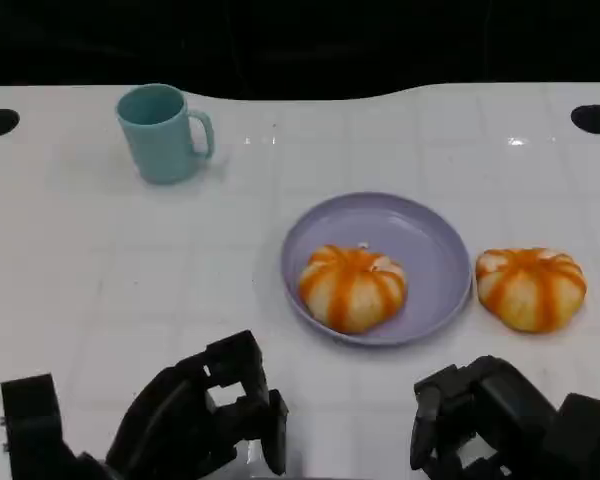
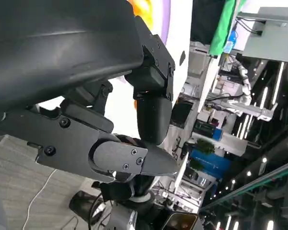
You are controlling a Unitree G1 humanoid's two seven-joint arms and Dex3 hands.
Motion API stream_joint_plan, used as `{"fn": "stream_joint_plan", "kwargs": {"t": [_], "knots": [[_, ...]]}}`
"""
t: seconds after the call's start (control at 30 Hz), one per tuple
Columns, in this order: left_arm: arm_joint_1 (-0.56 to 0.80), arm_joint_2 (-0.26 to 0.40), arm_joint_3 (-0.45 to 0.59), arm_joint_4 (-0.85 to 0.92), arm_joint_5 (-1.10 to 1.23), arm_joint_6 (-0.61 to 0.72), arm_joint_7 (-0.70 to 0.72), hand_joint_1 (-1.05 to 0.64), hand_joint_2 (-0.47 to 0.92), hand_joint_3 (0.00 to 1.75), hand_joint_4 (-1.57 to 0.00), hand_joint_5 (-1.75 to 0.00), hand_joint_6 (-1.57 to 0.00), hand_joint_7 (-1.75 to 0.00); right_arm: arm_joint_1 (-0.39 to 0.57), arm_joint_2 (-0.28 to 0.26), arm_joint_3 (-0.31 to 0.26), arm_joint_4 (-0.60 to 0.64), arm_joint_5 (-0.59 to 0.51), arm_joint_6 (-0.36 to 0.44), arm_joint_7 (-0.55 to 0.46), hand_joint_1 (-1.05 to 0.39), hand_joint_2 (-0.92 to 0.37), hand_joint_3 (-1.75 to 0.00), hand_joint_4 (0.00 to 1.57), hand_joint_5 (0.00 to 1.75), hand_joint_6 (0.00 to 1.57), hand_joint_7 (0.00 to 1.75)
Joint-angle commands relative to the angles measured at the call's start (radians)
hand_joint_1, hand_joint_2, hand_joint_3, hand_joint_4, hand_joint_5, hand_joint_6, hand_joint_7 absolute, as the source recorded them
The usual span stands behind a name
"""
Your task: Grasp the bread from the table and place it into the plate.
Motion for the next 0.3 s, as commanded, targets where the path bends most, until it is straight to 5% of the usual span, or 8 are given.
{"fn": "stream_joint_plan", "kwargs": {"t": [0.03, 0.3], "knots": [[-0.005, 0.008, 0.017, -0.011, 0.010, 0.013, -0.009, -0.67, 0.92, 0.17, -0.82, -1.75, -0.60, -1.75, -0.009, -0.012, -0.010, 0.020, 0.008, -0.025, 0.002, -1.05, -0.16, -1.36, 1.55, 1.31, 1.57, 1.07], [-0.012, 0.013, 0.029, -0.011, 0.005, 0.032, -0.022, -0.67, 0.92, 0.16, -0.82, -1.75, -0.59, -1.75, -0.009, -0.013, -0.007, 0.015, -0.003, -0.025, -0.004, -1.05, -0.17, -1.35, 1.54, 1.31, 1.57, 1.06]]}}
